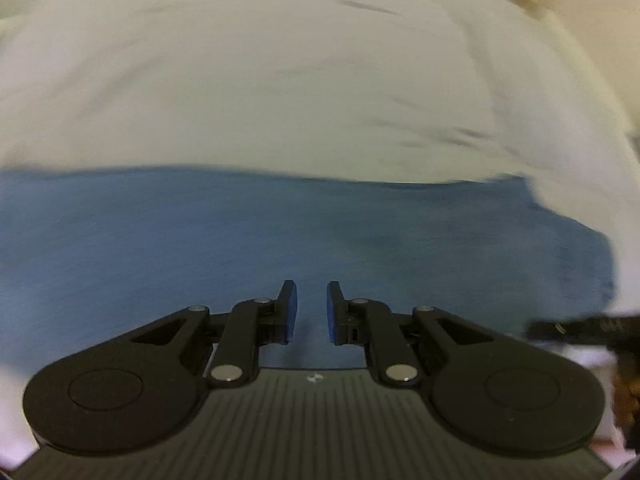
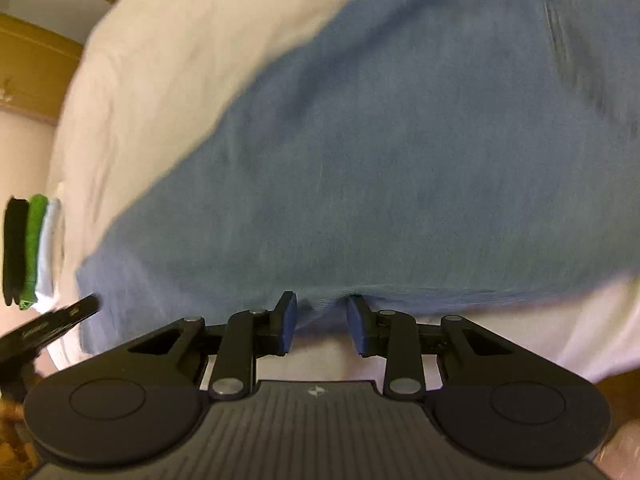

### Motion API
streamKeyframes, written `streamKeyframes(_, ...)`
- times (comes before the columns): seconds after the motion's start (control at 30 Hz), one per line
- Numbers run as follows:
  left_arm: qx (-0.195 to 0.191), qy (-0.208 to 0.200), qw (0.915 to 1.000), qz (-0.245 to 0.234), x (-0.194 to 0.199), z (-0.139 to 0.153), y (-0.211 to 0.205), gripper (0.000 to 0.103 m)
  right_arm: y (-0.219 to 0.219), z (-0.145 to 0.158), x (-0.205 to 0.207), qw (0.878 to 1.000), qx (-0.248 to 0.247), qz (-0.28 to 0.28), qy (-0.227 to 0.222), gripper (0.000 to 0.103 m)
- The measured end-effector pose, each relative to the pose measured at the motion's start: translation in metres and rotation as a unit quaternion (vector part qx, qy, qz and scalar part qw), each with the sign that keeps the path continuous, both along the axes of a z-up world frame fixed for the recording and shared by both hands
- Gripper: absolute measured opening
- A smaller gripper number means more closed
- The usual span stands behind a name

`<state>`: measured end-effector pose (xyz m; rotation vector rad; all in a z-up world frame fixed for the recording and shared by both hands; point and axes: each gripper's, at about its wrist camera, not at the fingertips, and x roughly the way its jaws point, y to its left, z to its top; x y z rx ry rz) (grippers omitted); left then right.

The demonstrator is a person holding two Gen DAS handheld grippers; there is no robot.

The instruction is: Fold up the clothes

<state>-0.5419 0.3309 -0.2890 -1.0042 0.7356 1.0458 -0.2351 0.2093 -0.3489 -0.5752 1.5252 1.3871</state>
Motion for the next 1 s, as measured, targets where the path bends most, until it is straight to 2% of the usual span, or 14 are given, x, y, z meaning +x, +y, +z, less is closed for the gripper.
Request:
streamKeyframes(0.07,0.004,-0.016,0.9990,-0.042,0.045,-0.002,0.015,0.012,0.011,0.008,0.028,1.000,0.017,-0.006,0.004,0.036)
streamKeyframes(0.13,-0.006,-0.028,0.9962,-0.082,0.086,-0.007,0.030,0.016,0.020,0.012,0.068,0.999,0.032,-0.034,-0.015,0.049)
streamKeyframes(0.23,-0.006,-0.015,0.9918,-0.127,0.136,-0.016,0.042,0.016,0.025,0.008,0.124,0.995,0.020,-0.085,-0.048,0.050)
streamKeyframes(0.33,-0.025,-0.030,0.9890,-0.143,0.170,-0.017,0.055,0.016,0.017,-0.010,0.144,0.995,-0.011,-0.071,-0.075,0.050)
streamKeyframes(0.4,-0.016,-0.034,0.9867,-0.158,0.193,-0.015,0.080,0.018,0.009,-0.018,0.155,0.994,-0.017,-0.076,-0.073,0.049)
streamKeyframes(0.43,-0.011,-0.041,0.9856,-0.164,0.205,-0.012,0.092,0.026,0.005,-0.020,0.161,0.994,-0.011,-0.087,-0.065,0.049)
streamKeyframes(0.5,-0.026,-0.068,0.9832,-0.167,0.226,-0.015,0.118,0.037,0.007,-0.014,0.172,0.992,0.022,-0.111,-0.062,0.049)
streamKeyframes(0.6,-0.062,-0.102,0.9777,-0.172,0.259,-0.027,0.156,0.041,0.015,0.004,0.192,0.984,0.085,-0.132,-0.088,0.052)
streamKeyframes(0.7,-0.095,-0.096,0.9742,-0.180,0.285,-0.051,0.180,0.042,0.020,0.006,0.225,0.971,0.120,-0.173,-0.110,0.053)
streamKeyframes(0.77,-0.120,-0.087,0.9707,-0.189,0.302,-0.068,0.193,0.036,0.024,0.003,0.247,0.963,0.130,-0.201,-0.121,0.053)
streamKeyframes(0.87,-0.163,-0.089,0.9561,-0.226,0.324,-0.086,0.201,0.017,0.025,-0.001,0.275,0.958,0.128,-0.224,-0.124,0.054)
streamKeyframes(0.9,-0.168,-0.091,0.9519,-0.239,0.330,-0.088,0.202,0.004,0.026,-0.005,0.277,0.959,0.126,-0.227,-0.118,0.054)
streamKeyframes(0.93,-0.171,-0.097,0.9473,-0.253,0.337,-0.090,0.203,0.003,0.026,-0.008,0.278,0.959,0.125,-0.226,-0.114,0.055)
streamKeyframes(1.0,-0.141,-0.091,0.9489,-0.267,0.338,-0.082,0.200,0.001,0.023,-0.002,0.288,0.961,0.124,-0.220,-0.116,0.056)
